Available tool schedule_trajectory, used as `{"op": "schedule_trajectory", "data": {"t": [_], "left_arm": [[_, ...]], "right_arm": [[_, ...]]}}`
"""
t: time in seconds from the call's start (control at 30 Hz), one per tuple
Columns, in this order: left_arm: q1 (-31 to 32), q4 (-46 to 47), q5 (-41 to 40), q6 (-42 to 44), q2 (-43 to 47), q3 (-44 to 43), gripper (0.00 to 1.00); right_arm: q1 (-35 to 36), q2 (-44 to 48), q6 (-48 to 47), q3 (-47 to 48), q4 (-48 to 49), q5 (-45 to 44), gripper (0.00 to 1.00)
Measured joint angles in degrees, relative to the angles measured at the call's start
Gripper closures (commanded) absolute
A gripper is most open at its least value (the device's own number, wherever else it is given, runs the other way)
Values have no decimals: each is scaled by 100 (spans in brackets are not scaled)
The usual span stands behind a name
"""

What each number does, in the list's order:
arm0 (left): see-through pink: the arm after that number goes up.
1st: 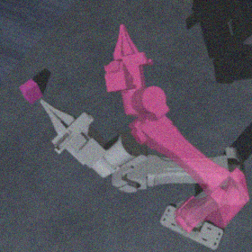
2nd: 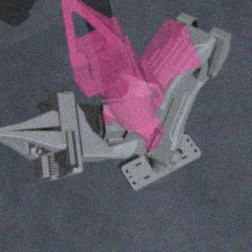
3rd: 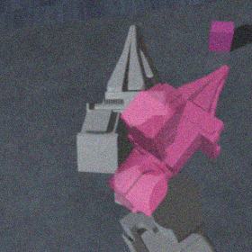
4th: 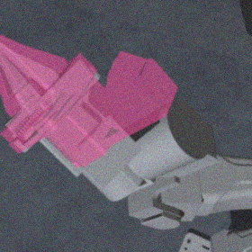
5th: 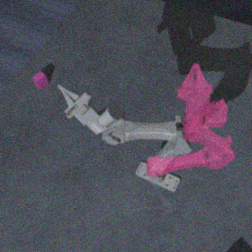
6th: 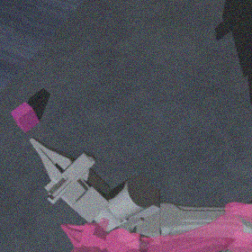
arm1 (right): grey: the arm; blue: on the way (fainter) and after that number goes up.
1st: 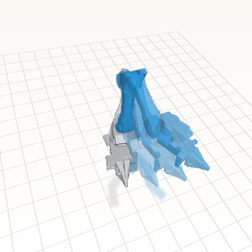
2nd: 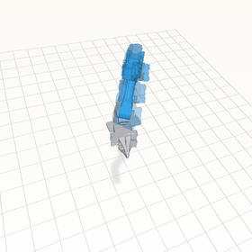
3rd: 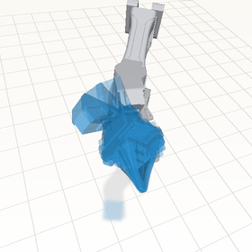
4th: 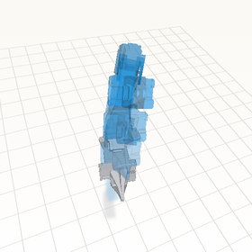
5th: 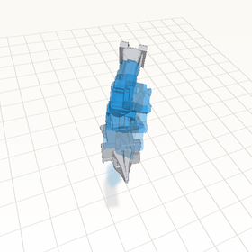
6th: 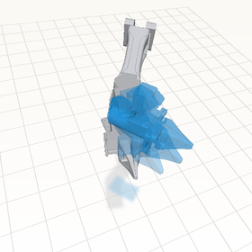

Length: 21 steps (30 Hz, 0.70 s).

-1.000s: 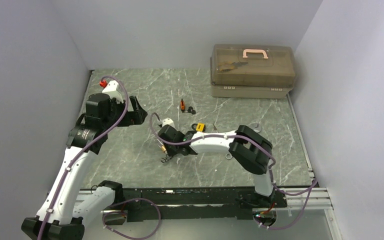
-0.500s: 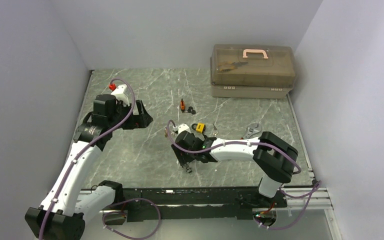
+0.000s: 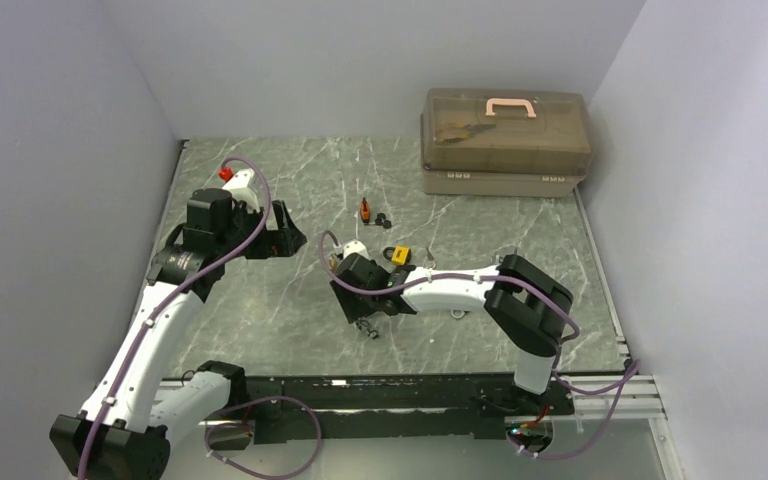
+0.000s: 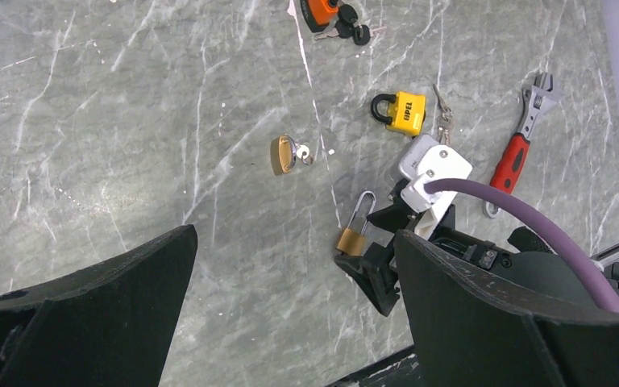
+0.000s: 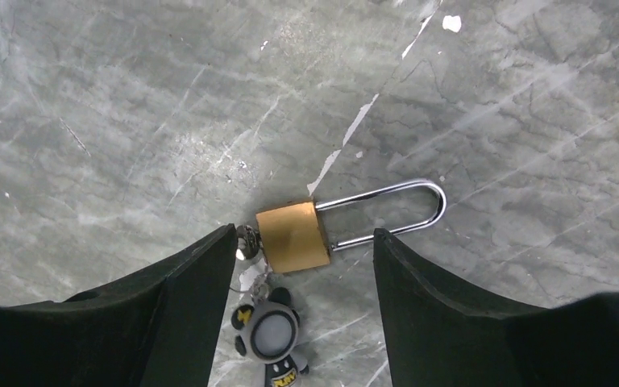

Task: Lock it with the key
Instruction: Move the lock to the center of the board, then pick up the lock from the center of the board.

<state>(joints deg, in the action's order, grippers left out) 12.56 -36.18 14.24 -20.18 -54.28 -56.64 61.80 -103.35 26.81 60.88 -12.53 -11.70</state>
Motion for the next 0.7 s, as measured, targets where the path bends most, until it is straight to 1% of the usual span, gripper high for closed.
{"op": "schedule_trajectory", "data": {"t": [0.2,0.23,0.33,0.4,0.5,0.63,0.7], "left_arm": [[0,2,42,2,0,0,1],[0,2,52,2,0,0,1],[0,0,81,2,0,0,1],[0,2,92,4,0,0,1],[0,2,92,2,0,0,1],[0,9,94,2,2,9,1],[0,15,96,2,2,17,1]], "right_arm": [[-2,-83,136,114,-109,37,33],[-7,-96,133,114,-107,48,34],[-24,-103,120,136,-107,136,45],[-28,-138,131,216,-155,181,47],[-28,-291,188,503,-402,116,44],[-15,-411,352,809,-813,-122,29],[-11,-411,455,822,-966,-199,28]]}}
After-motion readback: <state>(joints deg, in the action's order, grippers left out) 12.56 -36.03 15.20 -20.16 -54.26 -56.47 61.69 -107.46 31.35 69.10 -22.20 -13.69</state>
